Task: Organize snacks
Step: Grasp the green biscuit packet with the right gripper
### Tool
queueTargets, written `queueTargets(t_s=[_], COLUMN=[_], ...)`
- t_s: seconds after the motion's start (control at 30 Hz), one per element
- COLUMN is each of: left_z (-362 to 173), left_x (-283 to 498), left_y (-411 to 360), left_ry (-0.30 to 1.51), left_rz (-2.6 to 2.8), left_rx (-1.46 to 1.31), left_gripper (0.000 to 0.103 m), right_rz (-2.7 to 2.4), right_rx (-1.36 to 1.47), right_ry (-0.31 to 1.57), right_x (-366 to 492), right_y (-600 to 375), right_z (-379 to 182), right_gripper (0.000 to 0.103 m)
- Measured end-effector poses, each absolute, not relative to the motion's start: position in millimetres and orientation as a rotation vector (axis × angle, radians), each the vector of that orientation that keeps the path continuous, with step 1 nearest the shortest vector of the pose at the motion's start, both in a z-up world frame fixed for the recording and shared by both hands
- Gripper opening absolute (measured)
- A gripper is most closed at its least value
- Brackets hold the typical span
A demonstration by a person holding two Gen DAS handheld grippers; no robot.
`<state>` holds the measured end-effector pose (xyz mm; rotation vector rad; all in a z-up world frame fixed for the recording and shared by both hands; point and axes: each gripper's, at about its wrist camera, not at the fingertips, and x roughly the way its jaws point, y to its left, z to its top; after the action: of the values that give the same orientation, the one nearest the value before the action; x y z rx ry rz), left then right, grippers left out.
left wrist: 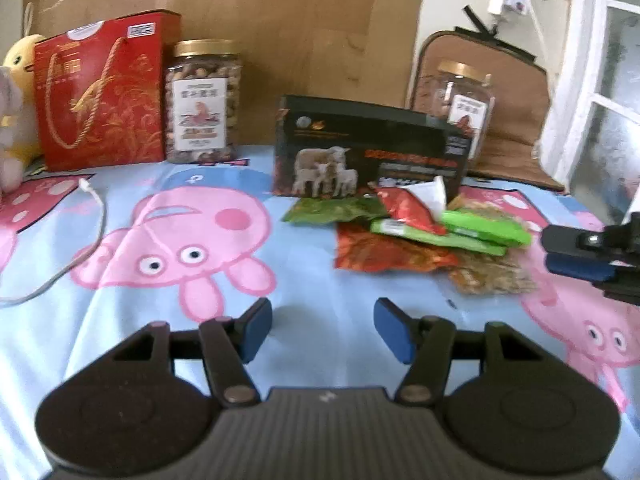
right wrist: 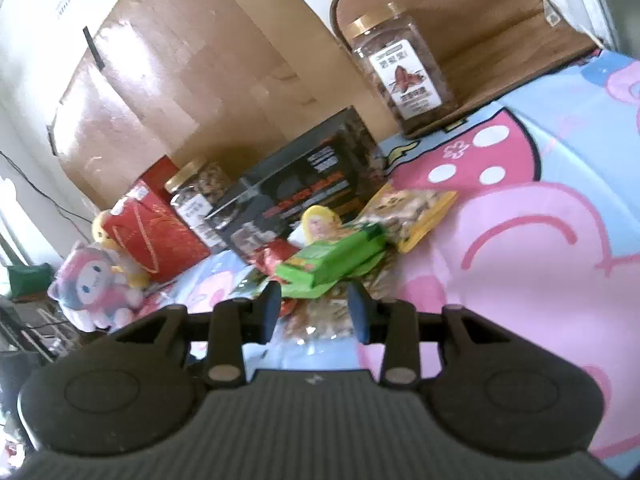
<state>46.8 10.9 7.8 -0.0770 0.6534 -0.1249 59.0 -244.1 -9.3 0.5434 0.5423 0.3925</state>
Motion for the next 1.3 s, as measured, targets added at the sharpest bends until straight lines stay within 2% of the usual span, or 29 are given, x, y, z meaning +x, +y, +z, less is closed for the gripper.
queueTargets(t_s=[0.7, 0.77, 0.83, 1.0, 1.3], left_z=[6.1, 6.0, 6.0, 5.7, 5.9], left_x=[46.1, 46.3, 46.8, 46.9, 46.8], left_y=[1.9, 2.0, 2.2, 1.2, 2.0], left_ry=[0.650, 0.651, 0.651, 0.652, 0.651], left_rz=[-0.068, -0.071, -0.073, -0.074, -0.075], left_rx=[-0.002, -0.001, 0.000, 0.006, 0.006], left_gripper=[0.064, 0.065, 0.066, 0.067, 0.067], right_rz=[0.429, 0.431, 0.436, 0.454, 0.509], right_rx=[0.998, 1.027, 1.033, 1.011, 0.894], right_ry=[0.728, 0.737, 0.743, 0.744, 0.749], right_x=[94.0, 95.3, 93.8, 84.0, 63.7], right_y=[-272.4, -274.4, -275.8, -275.0, -258.6], right_z=[-44.0, -46.9, -48.4, -49.2, -43.7], right_gripper=[0.039, 0.034, 0.016, 0.004, 0.003])
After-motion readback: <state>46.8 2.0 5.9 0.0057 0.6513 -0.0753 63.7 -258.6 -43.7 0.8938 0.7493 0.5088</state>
